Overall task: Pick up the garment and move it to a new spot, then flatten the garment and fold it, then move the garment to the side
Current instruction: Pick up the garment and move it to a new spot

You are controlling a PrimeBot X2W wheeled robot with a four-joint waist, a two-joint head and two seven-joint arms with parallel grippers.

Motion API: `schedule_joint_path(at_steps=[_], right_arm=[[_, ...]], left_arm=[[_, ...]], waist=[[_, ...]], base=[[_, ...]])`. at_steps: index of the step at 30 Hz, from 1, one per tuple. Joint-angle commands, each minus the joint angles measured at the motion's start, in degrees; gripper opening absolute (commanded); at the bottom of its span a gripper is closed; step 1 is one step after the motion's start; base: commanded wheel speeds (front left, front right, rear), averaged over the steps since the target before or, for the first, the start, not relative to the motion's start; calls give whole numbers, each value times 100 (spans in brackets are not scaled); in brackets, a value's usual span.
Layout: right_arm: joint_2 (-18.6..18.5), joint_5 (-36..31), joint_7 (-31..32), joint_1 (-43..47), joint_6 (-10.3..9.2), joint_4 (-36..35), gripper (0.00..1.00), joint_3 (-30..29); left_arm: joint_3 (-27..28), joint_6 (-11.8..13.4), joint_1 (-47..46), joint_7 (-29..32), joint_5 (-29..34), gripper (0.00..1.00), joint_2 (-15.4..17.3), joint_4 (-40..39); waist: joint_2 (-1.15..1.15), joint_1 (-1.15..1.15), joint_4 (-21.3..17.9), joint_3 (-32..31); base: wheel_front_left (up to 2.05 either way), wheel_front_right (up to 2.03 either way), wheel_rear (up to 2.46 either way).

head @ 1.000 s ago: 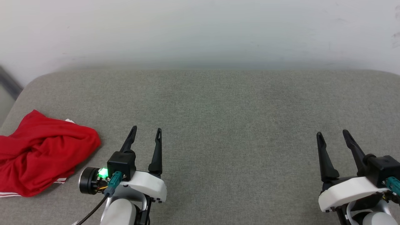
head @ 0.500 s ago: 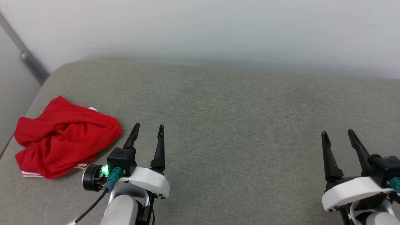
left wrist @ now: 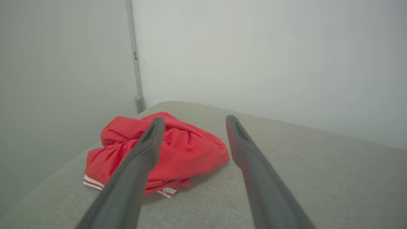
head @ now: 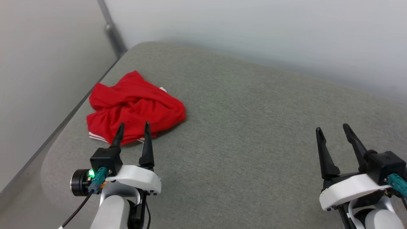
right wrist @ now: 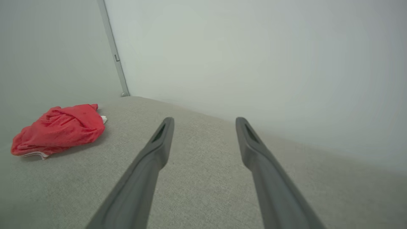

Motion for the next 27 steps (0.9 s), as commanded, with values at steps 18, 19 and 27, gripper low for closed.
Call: schedule_joint_path(at_steps=[18, 19, 27], right_arm=[[-274, 37, 281, -346, -3, -252, 100, 394], [-273, 54, 298, -397, -2, -287, 100, 422], [-454, 88, 345, -910, -2, -413, 100, 647]], left_arm=[[531, -114, -358, -15, -128, 100, 19, 29], [560, -155, -511, -15, -123, 100, 66, 89], [704, -465, -2253, 512, -228, 100, 686, 818]], waist=[[0, 0, 483, 438], [0, 0, 409, 523], [0, 0, -423, 1396]], base=[[0, 0, 0], [0, 0, 0], [0, 0, 0]])
